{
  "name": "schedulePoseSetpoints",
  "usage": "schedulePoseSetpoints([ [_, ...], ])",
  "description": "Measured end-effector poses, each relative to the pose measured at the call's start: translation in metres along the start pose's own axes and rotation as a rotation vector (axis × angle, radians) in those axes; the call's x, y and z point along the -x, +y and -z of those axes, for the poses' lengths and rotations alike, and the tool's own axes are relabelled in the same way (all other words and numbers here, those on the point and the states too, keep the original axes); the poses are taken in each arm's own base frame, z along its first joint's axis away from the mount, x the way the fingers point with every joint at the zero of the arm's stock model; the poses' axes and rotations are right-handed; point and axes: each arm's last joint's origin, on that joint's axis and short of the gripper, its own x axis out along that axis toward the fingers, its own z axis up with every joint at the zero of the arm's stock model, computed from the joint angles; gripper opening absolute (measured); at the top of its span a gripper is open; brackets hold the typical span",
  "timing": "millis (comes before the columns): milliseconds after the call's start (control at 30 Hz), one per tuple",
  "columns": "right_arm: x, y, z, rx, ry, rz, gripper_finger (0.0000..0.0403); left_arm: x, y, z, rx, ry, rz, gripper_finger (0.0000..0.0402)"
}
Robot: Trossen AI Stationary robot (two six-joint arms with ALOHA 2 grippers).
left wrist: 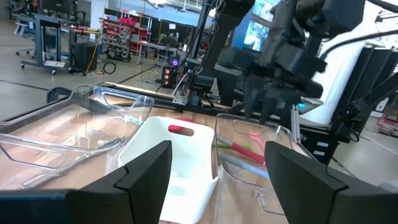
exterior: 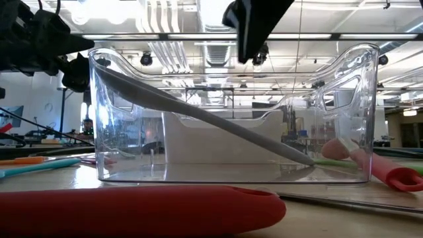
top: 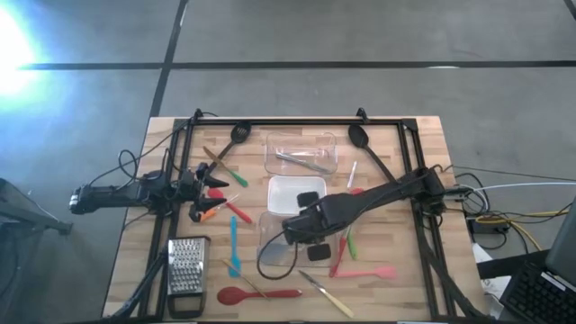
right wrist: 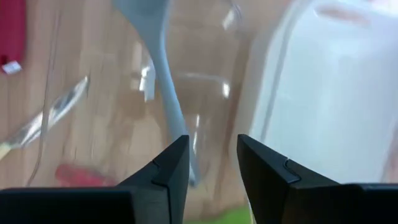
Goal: Pick & Place Kitchen Items
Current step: Put the pink spatula into the white bin
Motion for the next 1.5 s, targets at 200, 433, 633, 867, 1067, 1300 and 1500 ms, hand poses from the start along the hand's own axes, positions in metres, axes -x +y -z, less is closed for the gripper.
schedulePoseSetpoints([
  [200, 0.028, 0.000, 0.011, -0.081, 0.098, 0.017, 0.0103, 0.000, 0.000, 0.000, 0.000, 0.000, 0.000, 0.0262],
  [433, 0.071, 0.003, 0.040, -0.213, 0.092, 0.047, 0.0080, 0.000, 0.000, 0.000, 0.000, 0.001, -0.001, 0.0262],
  [633, 0.115, 0.015, 0.086, -0.520, 0.035, -0.024, 0.0070, 0.000, 0.000, 0.000, 0.000, 0.003, -0.001, 0.0262],
  [867, 0.135, 0.057, 0.149, -0.889, 0.015, -0.080, 0.0085, 0.000, 0.000, 0.000, 0.000, 0.004, -0.001, 0.0262],
  [1067, 0.108, 0.088, 0.170, -0.911, -0.031, -0.055, 0.0096, 0.000, 0.000, 0.000, 0.000, 0.004, -0.001, 0.0262],
  [1300, 0.091, 0.079, 0.171, -0.874, 0.005, 0.014, 0.0110, 0.000, 0.000, 0.000, 0.000, 0.004, -0.001, 0.0262],
  [1500, 0.090, 0.069, 0.169, -0.899, -0.004, 0.052, 0.0121, 0.000, 0.000, 0.000, 0.000, 0.005, -0.001, 0.0262],
])
